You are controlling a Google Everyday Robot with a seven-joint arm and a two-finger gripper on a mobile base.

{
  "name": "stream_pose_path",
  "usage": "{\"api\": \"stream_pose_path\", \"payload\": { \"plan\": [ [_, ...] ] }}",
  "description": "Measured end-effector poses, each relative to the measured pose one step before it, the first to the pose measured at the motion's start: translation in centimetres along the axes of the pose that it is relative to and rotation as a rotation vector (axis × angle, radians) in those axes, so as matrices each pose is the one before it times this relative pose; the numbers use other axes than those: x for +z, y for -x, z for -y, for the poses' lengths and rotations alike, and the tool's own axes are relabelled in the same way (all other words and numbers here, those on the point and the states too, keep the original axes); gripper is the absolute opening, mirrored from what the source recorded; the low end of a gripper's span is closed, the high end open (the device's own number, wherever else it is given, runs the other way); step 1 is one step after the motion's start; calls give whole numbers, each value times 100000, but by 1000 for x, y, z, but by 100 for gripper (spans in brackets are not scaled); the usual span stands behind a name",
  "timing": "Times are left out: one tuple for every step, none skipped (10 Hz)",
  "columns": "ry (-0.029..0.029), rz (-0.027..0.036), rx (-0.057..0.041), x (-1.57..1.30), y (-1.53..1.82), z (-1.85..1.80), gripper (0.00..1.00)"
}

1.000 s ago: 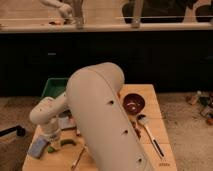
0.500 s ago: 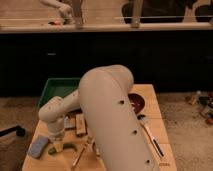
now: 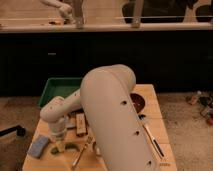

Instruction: Place pepper in metal cup

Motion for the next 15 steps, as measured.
{"api": "stream_pose_path", "payload": {
  "plan": [
    [-3267,-1920,175,-1225,-34,-128,0],
    [-2532,-1759,-86,-1080,121,-104,0],
    [-2114,-1282,-392,-859,175,-116,0],
    [-2296,-1042,203,-678,-258,-102,0],
    [-1637,-287,67,-518,-153,-64,0],
    [-1160,245,-119,-370,41,-43,0],
    [-1557,1230,710,-564,-274,-59,0],
    [-1904,1468,1072,-758,-601,-161,0],
    [-1546,1757,935,-657,-421,-161,0],
    [-1800,3415,1299,-1096,-788,-311,0],
    [-1534,4263,2038,-939,-1138,-278,0],
    [-204,2354,265,-233,-207,-141,0],
    [-36,1348,-226,-93,-208,-60,0],
    [-57,347,178,-38,-145,13,0],
    [61,73,-367,31,206,-4,0]
  ]
}}
